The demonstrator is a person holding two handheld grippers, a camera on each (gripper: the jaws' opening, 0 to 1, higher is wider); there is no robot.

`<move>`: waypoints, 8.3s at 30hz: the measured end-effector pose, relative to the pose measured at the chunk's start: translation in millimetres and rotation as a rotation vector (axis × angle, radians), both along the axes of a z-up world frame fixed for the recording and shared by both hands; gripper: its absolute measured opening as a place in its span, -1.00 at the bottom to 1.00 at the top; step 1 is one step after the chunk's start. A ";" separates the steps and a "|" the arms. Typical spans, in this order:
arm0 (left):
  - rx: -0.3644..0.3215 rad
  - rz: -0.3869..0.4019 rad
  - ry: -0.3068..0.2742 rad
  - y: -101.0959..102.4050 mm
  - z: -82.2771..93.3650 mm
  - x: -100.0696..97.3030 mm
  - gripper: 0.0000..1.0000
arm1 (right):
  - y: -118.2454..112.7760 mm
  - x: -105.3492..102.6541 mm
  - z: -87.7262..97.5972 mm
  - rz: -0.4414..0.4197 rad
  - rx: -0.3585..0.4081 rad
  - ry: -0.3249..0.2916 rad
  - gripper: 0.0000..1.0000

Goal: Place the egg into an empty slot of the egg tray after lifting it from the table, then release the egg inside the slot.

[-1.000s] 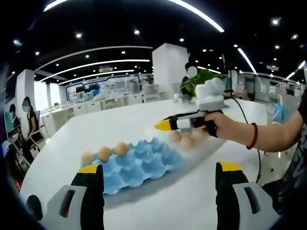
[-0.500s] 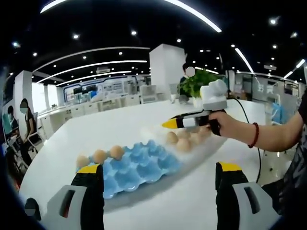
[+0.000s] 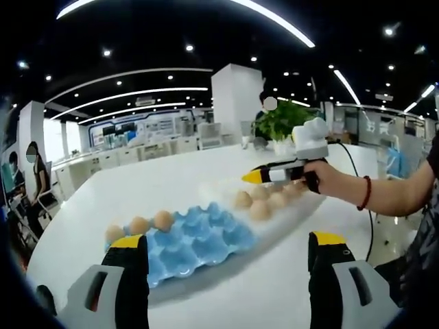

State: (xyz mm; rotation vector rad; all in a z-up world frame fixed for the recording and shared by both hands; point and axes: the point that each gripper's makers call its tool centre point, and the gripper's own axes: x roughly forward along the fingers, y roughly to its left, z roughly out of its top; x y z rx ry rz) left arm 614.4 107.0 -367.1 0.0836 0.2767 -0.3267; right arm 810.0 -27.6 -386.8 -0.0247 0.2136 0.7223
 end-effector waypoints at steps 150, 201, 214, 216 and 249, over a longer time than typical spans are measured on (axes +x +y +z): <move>-0.004 0.132 0.014 60.9 -7.5 -31.8 0.96 | 118.2 -34.6 15.4 0.165 -0.026 -0.033 -0.47; -0.006 0.170 0.012 81.6 -9.3 -41.9 0.96 | 166.7 -36.0 -29.5 0.228 -0.105 0.116 -0.21; -0.005 0.179 0.014 83.2 -9.1 -43.3 0.96 | 166.0 -51.9 -24.7 0.295 -0.109 0.069 0.25; -0.005 0.179 0.014 82.6 -8.7 -43.3 0.96 | 163.3 -55.7 -19.2 0.296 -0.078 0.048 0.36; -0.026 0.152 -0.017 68.0 0.4 -38.9 1.00 | 96.7 -45.0 3.3 0.200 -0.008 0.012 0.69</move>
